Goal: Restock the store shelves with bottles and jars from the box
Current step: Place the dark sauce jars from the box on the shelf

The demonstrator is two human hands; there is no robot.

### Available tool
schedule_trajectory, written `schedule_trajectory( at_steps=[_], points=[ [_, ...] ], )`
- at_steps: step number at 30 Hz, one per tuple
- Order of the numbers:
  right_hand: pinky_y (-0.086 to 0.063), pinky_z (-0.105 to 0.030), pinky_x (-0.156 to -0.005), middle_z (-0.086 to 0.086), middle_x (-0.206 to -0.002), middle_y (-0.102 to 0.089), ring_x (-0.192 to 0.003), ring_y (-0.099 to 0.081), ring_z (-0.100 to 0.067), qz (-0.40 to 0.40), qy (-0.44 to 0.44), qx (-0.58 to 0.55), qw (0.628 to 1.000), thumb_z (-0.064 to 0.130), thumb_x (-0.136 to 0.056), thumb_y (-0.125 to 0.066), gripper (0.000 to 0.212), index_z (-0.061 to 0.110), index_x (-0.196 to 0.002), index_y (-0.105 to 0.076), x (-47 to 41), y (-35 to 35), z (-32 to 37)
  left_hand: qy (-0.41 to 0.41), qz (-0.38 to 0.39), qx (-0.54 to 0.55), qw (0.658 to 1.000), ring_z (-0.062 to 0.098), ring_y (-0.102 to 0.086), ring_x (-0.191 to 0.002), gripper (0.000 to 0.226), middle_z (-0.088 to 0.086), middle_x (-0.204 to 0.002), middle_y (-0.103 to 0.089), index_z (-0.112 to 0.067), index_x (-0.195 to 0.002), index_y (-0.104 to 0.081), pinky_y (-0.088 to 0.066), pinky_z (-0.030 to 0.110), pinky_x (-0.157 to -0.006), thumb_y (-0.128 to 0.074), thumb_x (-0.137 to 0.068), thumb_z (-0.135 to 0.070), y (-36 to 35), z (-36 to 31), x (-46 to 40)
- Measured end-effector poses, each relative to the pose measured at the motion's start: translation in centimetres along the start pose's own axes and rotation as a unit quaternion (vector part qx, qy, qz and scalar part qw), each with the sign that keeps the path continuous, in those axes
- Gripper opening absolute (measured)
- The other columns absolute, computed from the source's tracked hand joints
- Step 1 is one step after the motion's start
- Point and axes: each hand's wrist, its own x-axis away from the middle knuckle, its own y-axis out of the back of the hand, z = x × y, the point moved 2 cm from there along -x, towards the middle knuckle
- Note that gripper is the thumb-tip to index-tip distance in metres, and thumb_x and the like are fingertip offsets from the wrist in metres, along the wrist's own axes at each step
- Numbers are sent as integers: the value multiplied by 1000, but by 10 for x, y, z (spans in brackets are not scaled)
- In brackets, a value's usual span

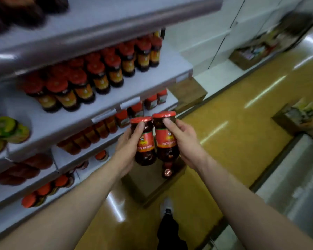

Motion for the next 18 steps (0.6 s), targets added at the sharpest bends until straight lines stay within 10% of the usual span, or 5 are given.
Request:
schedule_trajectory(
  at_steps=[12,18],
  points=[
    [-62,-38,-87,-10,-111,-80,-104,-77,-29,-16,174,29,984,34,-96,-72,35,11,-123,-70,97,-65,221,-177,43,-10,983,26,-74,-111,59,5,-120,-77,-20,-129,-65,-56,47,-99,-68,-84,-58,-43,-233,114],
    [-60,-27,-83,-2,-108,-81,-101,-78,-18,44,248,59,966,40,-92,-73,38,14,-120,-73,97,-73,309,-263,-8,-58,963,25,-74,-110,86,1,-119,-77,-28,-124,-67,-53,55,-103,-77,-60,-85,-66,-314,136]
  ],
)
